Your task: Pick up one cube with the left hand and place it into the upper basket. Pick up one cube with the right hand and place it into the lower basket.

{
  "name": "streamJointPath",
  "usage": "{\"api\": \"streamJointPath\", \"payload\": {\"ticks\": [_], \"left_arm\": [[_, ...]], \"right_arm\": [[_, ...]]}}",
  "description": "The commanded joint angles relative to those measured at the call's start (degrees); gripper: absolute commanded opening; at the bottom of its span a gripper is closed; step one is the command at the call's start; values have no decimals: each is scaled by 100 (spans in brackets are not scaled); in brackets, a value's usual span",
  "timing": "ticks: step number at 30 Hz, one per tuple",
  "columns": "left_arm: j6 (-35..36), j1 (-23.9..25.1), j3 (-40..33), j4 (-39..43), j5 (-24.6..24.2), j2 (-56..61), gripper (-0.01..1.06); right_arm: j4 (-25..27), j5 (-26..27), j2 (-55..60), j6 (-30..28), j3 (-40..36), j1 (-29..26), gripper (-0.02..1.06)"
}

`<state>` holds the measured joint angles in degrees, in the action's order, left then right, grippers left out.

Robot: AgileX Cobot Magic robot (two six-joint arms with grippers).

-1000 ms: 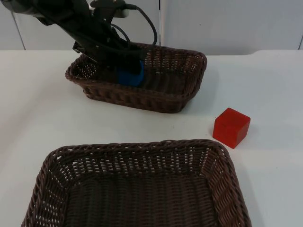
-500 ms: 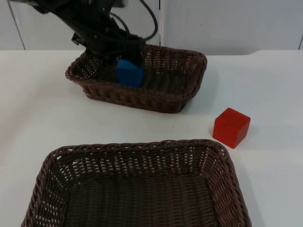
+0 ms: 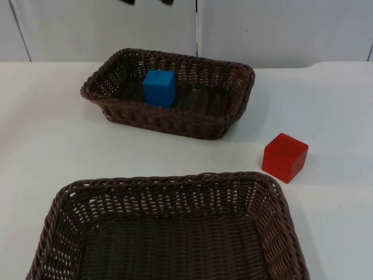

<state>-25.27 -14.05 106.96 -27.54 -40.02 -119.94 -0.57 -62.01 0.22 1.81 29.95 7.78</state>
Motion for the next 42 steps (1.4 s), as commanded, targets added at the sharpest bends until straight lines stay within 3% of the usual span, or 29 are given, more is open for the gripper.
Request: {"api": "streamJointPath", "payload": {"ticks": [1, 8, 14, 32, 42], "left_arm": [[55, 13, 33, 11, -139, 248, 69], [69, 13, -1, 87, -525, 864, 69], [94, 13, -272, 102, -551, 1213, 69], [155, 13, -2313, 259, 330, 2839, 69], [181, 13, -2967, 285, 354, 3473, 69]], "right_arm": [[-43, 21, -22, -35, -41, -37, 105], [-43, 21, -22, -35, -41, -37, 105], [-43, 21, -22, -35, -41, -37, 105], [-52, 21, -22, -35, -41, -37, 105], [-52, 21, -22, -35, -41, -37, 105]]}}
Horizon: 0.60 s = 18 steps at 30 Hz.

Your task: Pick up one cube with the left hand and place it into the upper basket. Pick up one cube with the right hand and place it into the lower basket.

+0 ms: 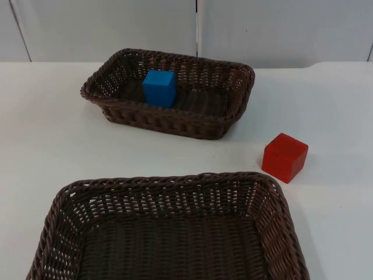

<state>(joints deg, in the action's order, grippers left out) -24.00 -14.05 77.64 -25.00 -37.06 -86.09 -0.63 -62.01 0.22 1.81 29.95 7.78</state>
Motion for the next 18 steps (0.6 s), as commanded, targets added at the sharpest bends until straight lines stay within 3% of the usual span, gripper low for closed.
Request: {"api": "streamJointPath", "payload": {"ticks": [1, 18], "left_arm": [[54, 13, -133, 31, 65, 193, 69], [95, 13, -1513, 51, 358, 1678, 69]], "right_arm": [[-47, 21, -22, -35, -41, -37, 105], [-47, 21, -22, -35, -41, -37, 105]]}}
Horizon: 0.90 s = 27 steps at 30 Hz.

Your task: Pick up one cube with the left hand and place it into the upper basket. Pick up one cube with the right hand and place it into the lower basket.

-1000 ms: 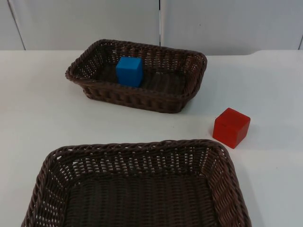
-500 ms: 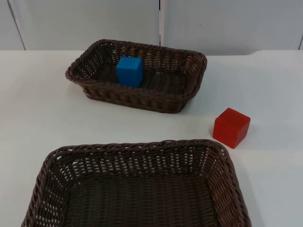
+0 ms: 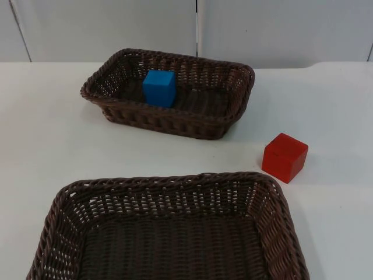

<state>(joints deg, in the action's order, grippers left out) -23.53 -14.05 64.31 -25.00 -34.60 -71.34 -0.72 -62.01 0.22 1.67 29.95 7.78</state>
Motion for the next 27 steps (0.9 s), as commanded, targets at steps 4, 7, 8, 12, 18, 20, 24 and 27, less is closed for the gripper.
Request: {"api": "streamJointPath", "payload": {"ticks": [4, 7, 8, 12, 18, 20, 24, 27], "left_arm": [[48, 13, -578, 65, 196, 632, 69], [48, 13, -923, 107, 208, 995, 69], [48, 13, -1041, 107, 209, 1157, 69], [48, 13, -1404, 117, 199, 1654, 69], [118, 13, -2038, 369, 169, 2633, 69], [288, 13, -2180, 467, 25, 2992, 69], [569, 13, -2334, 557, -359, 3437, 69], [723, 13, -2479, 699, -510, 3726, 69]], "right_arm": [[-37, 21, -22, -21, -41, -37, 105], [-37, 21, -22, -21, -41, -37, 105], [-23, 21, -22, -21, -41, -37, 105], [-23, 21, -22, -21, -41, -37, 105], [-23, 21, -22, -21, -41, -37, 105], [-23, 21, -22, -21, -41, -37, 105], [-23, 21, -22, -21, -41, -37, 105], [-23, 21, -22, -21, -41, -37, 105]]}}
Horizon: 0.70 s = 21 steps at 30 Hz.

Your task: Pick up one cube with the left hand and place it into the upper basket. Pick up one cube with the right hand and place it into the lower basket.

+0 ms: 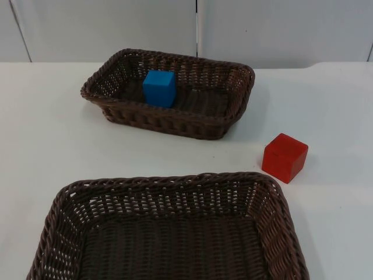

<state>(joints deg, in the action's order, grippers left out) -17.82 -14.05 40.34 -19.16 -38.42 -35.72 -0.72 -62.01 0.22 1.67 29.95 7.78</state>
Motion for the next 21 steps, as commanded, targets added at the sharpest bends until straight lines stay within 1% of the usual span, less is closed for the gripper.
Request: {"api": "streamJointPath", "payload": {"ticks": [1, 6, 9, 10, 13, 21], "left_arm": [[248, 13, -175, 220, -158, 323, 69], [358, 13, -502, 350, -216, 948, 69], [376, 13, -644, 350, -381, 1402, 69], [376, 13, -644, 350, -381, 1402, 69], [376, 13, -638, 376, -610, 1646, 69], [376, 13, -646, 488, -878, 1784, 69]], "right_arm": [[-23, 21, -22, -21, -41, -37, 105], [-23, 21, -22, -21, -41, -37, 105], [-23, 21, -22, -21, -41, -37, 105], [-23, 21, -22, -21, -41, -37, 105], [-23, 21, -22, -21, -41, -37, 105], [-23, 21, -22, -21, -41, -37, 105]]}}
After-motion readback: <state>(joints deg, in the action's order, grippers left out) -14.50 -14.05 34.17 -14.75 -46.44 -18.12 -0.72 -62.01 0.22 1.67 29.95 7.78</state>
